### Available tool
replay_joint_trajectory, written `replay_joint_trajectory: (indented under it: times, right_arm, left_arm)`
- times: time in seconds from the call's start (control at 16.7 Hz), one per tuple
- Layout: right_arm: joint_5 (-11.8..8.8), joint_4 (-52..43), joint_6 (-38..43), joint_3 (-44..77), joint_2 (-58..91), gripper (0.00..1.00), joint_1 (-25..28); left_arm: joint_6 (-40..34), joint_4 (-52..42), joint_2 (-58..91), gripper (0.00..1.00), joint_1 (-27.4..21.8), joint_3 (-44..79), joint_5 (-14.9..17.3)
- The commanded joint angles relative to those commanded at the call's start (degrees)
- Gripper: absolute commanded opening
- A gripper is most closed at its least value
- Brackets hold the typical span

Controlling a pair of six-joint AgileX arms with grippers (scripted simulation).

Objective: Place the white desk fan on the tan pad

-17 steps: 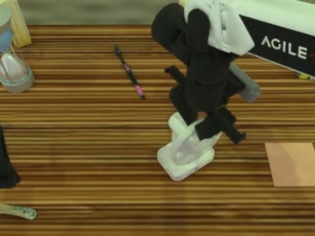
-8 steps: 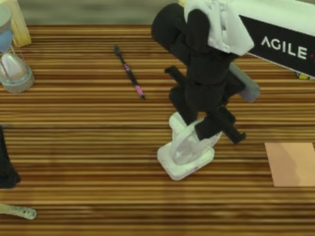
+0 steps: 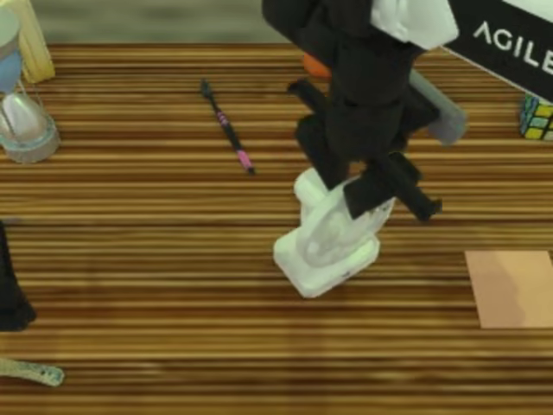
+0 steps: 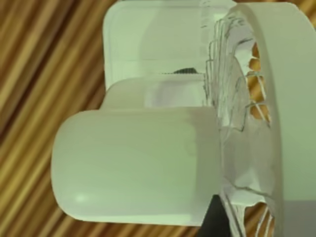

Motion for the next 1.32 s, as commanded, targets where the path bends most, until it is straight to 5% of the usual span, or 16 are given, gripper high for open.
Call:
replay_joint_trajectory:
  times: [0.48,1.08,1.32]
  right_arm:
    - [0.0,0.0,0.3,-1.6,-2.3,0.00,-2.3]
    - [0.0,6.0,4.4,-31.2,-25.4,0.00,-25.6]
    - [0.0,6.7,5.0,-34.1,-28.2,0.00,-28.4]
  left_arm:
    - [0.0,0.0,0.0,1.00,0.0,0.0,0.0]
    - [0.0,0.0,0.0,1.00,0.0,0.0,0.0]
    - [0.0,0.0,0.0,1.00,0.0,0.0,0.0]
